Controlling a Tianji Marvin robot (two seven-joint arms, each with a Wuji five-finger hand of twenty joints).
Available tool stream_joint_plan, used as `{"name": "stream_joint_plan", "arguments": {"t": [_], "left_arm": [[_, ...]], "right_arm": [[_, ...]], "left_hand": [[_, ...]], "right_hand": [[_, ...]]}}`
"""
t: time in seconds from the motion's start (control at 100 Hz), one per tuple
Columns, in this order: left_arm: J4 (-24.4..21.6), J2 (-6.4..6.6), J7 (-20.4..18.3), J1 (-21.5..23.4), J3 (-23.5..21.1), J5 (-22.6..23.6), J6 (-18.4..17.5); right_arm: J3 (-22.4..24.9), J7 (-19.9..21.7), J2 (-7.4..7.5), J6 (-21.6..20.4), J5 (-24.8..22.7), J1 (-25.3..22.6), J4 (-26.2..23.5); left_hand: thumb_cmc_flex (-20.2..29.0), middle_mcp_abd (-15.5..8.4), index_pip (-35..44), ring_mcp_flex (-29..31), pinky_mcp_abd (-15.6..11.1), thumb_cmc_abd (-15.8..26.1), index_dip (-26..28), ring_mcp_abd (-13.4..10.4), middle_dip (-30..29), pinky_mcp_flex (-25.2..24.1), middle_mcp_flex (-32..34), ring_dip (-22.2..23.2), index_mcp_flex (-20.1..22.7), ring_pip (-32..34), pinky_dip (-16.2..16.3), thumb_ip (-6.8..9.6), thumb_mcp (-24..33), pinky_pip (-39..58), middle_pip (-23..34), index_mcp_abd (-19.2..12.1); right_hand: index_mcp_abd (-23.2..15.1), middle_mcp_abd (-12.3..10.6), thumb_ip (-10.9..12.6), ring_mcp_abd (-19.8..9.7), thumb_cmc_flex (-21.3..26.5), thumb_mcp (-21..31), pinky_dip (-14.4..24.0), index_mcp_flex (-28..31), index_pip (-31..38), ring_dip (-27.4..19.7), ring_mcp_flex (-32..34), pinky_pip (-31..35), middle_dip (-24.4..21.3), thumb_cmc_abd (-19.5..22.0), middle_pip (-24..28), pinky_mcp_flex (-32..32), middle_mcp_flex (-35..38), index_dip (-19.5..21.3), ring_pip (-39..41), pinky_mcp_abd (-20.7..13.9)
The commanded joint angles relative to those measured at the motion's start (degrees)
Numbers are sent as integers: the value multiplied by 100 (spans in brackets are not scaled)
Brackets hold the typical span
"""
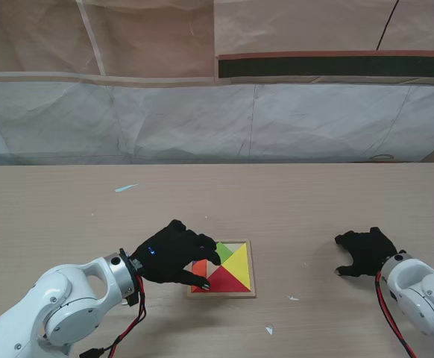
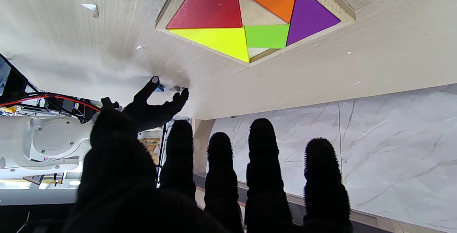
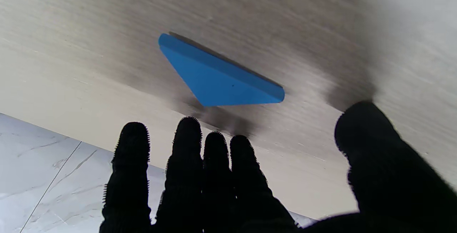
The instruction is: Assemble the tangram pieces into a square
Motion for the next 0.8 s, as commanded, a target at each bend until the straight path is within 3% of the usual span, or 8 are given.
{"name": "stream_joint_plan", "arguments": {"t": [0.0, 0.29, 0.79], "left_arm": [[-20, 1, -106, 24, -19, 6, 25], [-58, 4, -126, 93, -50, 16, 25], [-73, 10, -187, 106, -36, -11, 48]], "right_arm": [[-36, 13, -11, 0, -58, -28, 78], [-49, -51, -14, 24, -73, -49, 77], [592, -96, -39, -283, 53, -414, -113]], "left_hand": [[167, -106, 10, 49, -41, 254, 57, -89, -17, 8, 19, 71, 78, 37, 28, 153, 2, 56, -104, -5], [169, -105, 9, 43, -41, 259, 55, -97, -16, 8, 16, 70, 71, 36, 28, 154, 2, 56, -101, -8], [171, -107, 16, 54, -41, 258, 56, -97, -17, 8, 18, 72, 77, 43, 28, 154, 2, 56, -101, -11]], "right_hand": [[-77, -104, 66, -79, 121, 79, -57, 181, 86, 57, 114, 151, 131, -254, 101, 54, 55, 91, 130, -800], [-188, -190, 73, -158, 221, 51, 9, 274, 274, 102, 253, 292, 261, -298, 354, 232, 153, 264, 317, -842], [-32, -121, 60, -35, -313, 114, -107, -132, -115, -43, -232, -112, 42, -142, -92, -330, -258, 129, -77, -703]]}}
